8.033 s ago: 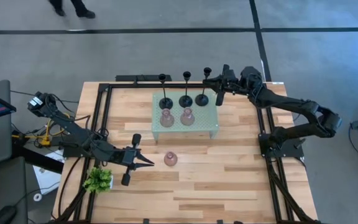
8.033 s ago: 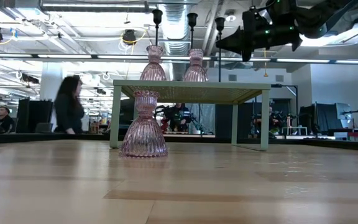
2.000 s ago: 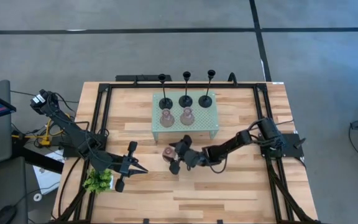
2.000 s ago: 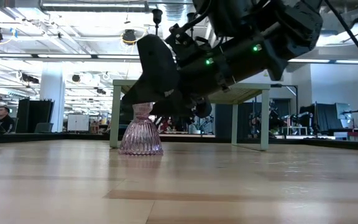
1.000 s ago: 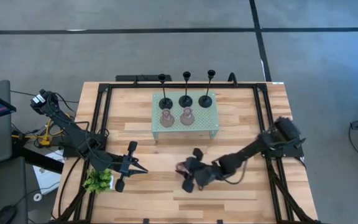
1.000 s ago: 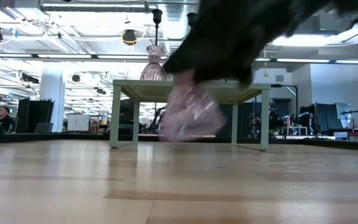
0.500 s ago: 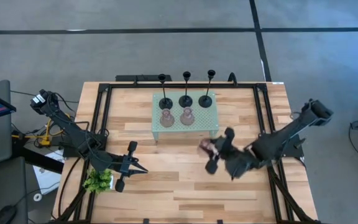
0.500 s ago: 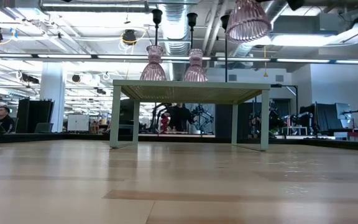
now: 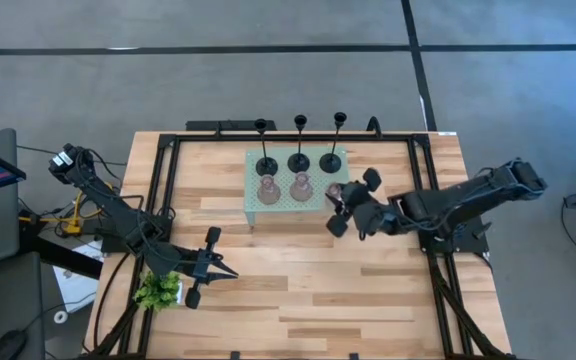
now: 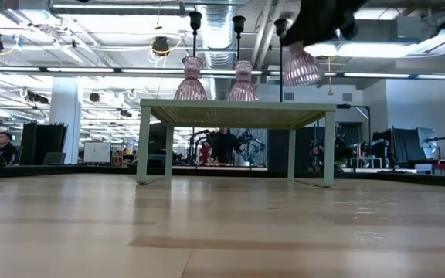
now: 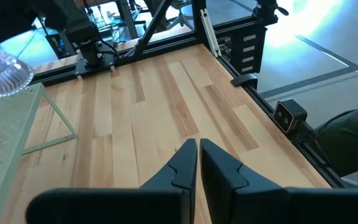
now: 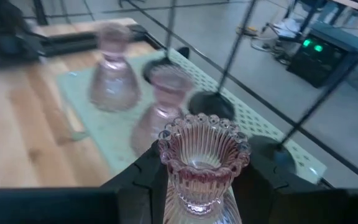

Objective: Pick & Place candle stick holders
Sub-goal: Put the pink glass candle holder on the shelf

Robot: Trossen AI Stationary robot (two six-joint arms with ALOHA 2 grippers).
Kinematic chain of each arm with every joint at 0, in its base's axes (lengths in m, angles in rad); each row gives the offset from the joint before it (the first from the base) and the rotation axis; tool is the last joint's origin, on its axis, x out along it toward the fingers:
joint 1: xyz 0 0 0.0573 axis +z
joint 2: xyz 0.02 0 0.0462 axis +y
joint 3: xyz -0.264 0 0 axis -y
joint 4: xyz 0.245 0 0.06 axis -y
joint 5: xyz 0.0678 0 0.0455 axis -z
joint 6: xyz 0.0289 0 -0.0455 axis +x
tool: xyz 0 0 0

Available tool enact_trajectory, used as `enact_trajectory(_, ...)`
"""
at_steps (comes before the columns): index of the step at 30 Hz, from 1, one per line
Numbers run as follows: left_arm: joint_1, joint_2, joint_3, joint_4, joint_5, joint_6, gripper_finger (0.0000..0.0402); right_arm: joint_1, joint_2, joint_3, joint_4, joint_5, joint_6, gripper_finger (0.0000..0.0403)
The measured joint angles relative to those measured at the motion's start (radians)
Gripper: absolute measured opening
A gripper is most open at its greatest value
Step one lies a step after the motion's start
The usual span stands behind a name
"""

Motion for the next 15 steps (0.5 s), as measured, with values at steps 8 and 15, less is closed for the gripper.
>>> enact_trajectory(8,0.0,0.0,0.0,0.0,0.0,0.002,0.0021,-0.069,-0.008,-0.086,0.107,-0.003,-0.028,0.0125)
enact_trajectory(15,0.0,0.0,0.0,0.0,0.0,0.002,0.0021,-0.123,-0.058,-0.179,0.297,-0.054,-0.097,0.0125)
